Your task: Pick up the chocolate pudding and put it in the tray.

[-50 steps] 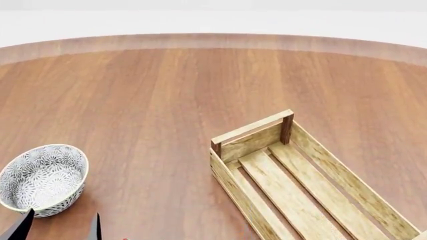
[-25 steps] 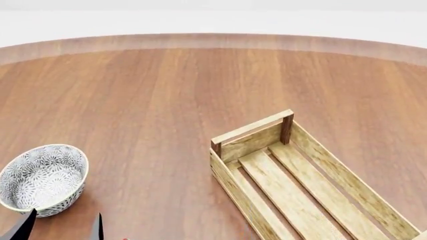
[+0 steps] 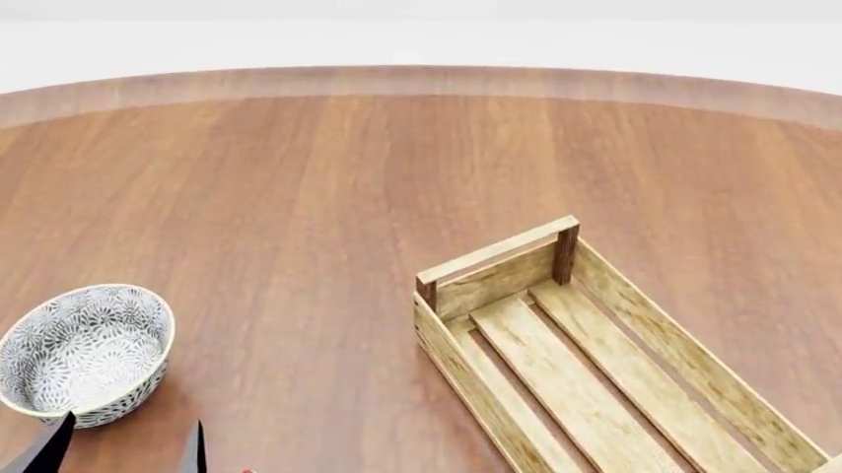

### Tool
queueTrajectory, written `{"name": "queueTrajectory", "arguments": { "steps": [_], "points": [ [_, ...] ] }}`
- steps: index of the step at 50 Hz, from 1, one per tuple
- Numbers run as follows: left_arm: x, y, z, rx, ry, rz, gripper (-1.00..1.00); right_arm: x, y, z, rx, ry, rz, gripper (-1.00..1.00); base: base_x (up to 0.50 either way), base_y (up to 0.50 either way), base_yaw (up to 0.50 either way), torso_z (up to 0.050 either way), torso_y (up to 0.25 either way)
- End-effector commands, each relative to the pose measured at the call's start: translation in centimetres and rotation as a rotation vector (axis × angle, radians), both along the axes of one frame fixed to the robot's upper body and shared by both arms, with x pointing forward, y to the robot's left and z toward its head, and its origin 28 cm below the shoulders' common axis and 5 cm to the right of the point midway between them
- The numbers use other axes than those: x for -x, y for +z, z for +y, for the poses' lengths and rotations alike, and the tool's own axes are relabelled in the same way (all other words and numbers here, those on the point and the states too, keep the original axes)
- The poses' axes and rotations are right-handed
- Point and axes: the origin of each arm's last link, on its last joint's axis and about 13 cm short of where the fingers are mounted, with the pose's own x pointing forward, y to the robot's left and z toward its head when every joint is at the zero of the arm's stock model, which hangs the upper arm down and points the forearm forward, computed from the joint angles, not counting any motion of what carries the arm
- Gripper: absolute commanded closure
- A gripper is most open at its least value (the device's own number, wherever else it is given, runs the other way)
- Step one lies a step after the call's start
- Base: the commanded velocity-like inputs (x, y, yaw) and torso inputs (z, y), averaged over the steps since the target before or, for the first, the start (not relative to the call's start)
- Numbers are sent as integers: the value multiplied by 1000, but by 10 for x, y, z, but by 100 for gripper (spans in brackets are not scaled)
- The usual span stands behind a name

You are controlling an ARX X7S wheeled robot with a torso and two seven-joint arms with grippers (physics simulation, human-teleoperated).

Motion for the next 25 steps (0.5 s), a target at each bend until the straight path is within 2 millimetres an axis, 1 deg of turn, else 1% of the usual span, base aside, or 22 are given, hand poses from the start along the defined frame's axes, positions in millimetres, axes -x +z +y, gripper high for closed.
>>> {"name": "queueTrajectory", "arguments": {
  "steps": [1, 11, 25],
  "points": [
    [0, 0, 0, -1, -2, -1, -100, -4, -5, 7, 8, 53, 27, -100, 0, 0, 0, 0, 0],
    [0, 0, -1, -2, -3, -1, -100, -18, -15, 13, 36, 82, 60, -100, 0, 0, 0, 0, 0],
    [1, 0, -3, -6, -12, -4, -100, -39, -25, 12, 106, 118, 108, -100, 0, 0, 0, 0, 0]
  ]
}}
